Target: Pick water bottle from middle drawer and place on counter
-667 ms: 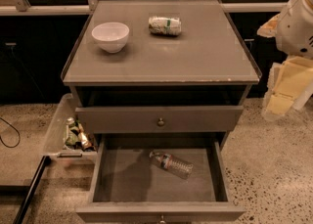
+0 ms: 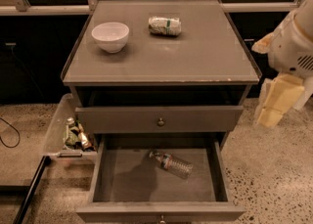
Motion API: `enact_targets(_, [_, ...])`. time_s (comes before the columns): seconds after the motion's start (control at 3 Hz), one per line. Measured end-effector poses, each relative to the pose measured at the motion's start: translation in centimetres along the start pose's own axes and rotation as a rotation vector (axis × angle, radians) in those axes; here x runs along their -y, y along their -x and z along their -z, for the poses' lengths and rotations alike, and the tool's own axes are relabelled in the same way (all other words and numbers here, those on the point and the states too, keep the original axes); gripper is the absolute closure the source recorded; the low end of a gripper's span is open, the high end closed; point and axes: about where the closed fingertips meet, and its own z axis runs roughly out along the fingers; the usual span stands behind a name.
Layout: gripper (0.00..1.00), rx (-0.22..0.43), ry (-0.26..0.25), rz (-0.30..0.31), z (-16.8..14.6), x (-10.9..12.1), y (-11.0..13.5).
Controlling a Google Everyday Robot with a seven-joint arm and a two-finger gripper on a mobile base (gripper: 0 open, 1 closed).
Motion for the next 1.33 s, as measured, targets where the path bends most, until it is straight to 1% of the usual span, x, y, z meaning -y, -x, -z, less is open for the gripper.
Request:
enact_targets(0.33, [0.0,0.025,0.053,-0.035,-6.6,-1.5,-2.1])
enact_targets(0.67, [0.0,0.051,0.092,-0.035,-12.8,-3.3,-3.8])
enact_targets(1.0, [0.0,0.073,0.118,-0.028,-18.4,-4.4,-5.0])
enact_targets(1.33, [0.0,0.094,0.124,-0.069,-24.0,-4.3,-7.0])
